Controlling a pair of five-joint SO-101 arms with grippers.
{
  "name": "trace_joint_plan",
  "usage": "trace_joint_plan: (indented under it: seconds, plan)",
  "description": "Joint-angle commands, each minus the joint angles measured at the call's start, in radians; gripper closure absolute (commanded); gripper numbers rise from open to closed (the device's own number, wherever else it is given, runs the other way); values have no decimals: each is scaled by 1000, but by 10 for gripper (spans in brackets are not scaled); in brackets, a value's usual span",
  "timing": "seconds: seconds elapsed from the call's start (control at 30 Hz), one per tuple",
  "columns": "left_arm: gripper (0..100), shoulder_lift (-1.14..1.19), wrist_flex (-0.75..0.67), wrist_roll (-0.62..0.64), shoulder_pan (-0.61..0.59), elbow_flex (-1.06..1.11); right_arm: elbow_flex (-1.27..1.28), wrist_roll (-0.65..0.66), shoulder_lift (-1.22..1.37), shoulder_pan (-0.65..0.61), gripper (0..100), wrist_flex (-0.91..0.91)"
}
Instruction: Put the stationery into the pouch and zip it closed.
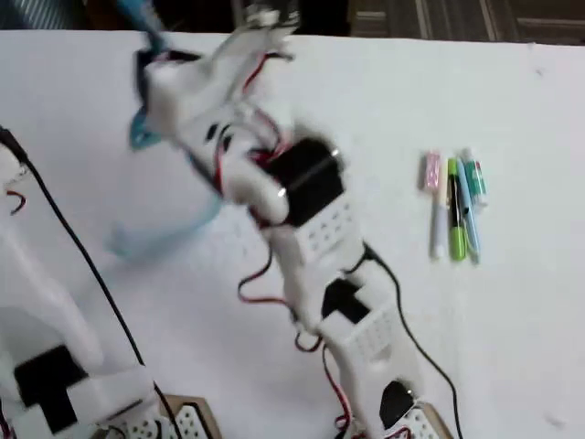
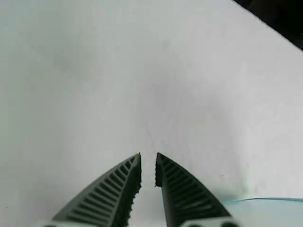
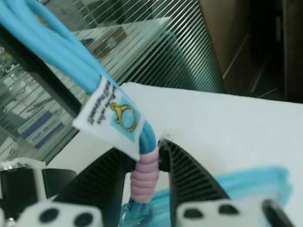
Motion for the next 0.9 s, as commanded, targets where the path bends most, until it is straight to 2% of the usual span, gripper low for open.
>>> trace_joint_plan:
  seconds: [0.0,0.13,0.23,0.4,0.5,0.67,0.87]
  plan:
    - [917,-114,2,11,-36,-32,40,-38,-16,-33,981,41]
    - [917,-200,3,9,-133,5,57,-129,53,-54,981,101]
    - [917,-286,3,-71,-160,107,49,-166,124,-67,981,120]
    - [917,-461,3,-117,-157,307,48,-206,199,-68,981,114]
    - [917,-527,0,-117,-157,348,48,-207,209,-65,981,61]
    - [912,-538,2,-117,-157,350,52,-292,217,-87,981,-33]
    - [838,-526,2,-112,-93,459,94,-361,302,-117,981,-113]
